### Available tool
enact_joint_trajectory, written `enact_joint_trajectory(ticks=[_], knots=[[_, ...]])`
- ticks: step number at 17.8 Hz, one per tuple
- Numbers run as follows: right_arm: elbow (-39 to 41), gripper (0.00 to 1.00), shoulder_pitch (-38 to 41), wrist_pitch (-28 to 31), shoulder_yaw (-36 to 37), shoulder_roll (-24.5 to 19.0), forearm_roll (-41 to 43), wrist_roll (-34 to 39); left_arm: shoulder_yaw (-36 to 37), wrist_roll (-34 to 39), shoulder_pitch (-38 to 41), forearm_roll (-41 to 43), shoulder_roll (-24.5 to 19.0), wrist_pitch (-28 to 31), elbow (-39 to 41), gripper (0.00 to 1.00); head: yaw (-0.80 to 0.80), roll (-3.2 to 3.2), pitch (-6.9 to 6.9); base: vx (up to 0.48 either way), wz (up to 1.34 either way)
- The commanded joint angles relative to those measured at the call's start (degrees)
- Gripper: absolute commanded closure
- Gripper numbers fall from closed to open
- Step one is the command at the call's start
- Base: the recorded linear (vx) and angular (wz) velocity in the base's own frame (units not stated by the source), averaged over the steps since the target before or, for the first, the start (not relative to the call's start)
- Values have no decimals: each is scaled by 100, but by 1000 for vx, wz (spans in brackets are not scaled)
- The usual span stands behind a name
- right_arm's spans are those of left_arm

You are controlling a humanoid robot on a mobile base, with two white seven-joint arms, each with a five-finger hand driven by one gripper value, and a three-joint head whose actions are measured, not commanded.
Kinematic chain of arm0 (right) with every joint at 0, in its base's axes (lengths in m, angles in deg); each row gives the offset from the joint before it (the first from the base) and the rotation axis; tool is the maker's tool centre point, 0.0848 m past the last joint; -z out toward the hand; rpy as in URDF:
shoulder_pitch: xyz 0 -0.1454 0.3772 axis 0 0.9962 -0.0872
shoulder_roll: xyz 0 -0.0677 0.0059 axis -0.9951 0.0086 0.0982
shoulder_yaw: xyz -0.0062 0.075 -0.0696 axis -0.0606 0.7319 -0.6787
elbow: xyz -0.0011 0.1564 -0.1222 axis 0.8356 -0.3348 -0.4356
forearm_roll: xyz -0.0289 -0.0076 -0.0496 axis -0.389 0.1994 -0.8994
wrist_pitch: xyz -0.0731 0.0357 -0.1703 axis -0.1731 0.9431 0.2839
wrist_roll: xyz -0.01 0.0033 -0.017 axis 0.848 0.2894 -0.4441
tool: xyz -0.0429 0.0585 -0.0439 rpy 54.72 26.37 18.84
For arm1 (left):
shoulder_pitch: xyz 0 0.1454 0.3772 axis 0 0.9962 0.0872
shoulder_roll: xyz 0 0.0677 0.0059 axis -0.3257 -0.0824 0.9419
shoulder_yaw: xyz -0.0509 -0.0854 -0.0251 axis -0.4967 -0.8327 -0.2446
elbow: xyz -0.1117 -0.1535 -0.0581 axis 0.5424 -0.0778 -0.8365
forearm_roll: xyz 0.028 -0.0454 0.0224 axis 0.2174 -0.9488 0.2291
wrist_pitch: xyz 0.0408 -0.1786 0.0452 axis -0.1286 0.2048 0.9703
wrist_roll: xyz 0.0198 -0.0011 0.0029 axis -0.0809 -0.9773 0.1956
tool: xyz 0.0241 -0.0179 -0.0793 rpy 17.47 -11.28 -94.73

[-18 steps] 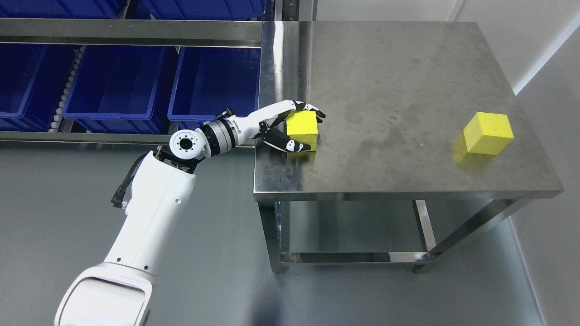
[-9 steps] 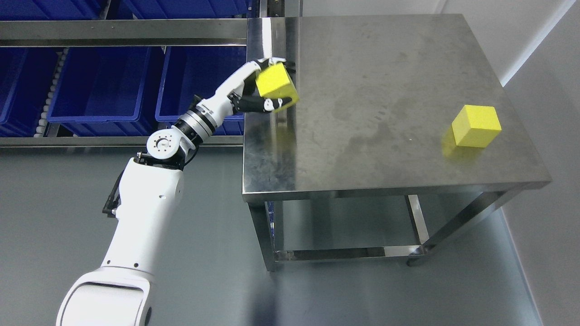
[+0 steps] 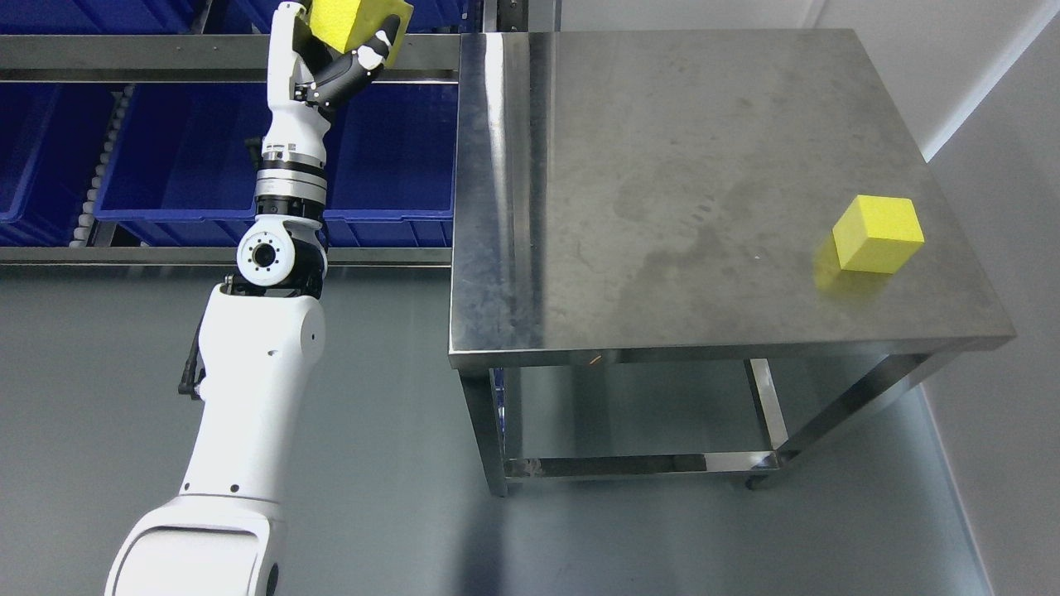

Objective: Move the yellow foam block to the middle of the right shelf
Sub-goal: 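Lift the yellow cube up off the table with the left hand, then hold the cube raised in the left hand while turning toward the blue-bin shelf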

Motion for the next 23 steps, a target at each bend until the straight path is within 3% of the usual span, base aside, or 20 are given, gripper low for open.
enact_joint_trajectory(ticks=[1,10,18,23], knots=[[100,0,-9,5,0,100,0,-1,25,128,523,-124,-72,-222,627,70,0,0,0,0,0],[100,0,-9,5,0,100,0,-1,-775,129,901,-115,-72,199,855,70,0,0,-1,10,67],[100,0,-9,5,0,100,9,-1,-1021,129,998,-115,-72,375,978,70,0,0,-1,59,478],[100,0,-9,5,0,100,0,-1,-1135,76,1463,-115,-72,375,1241,70,0,0,-1,79,627]])
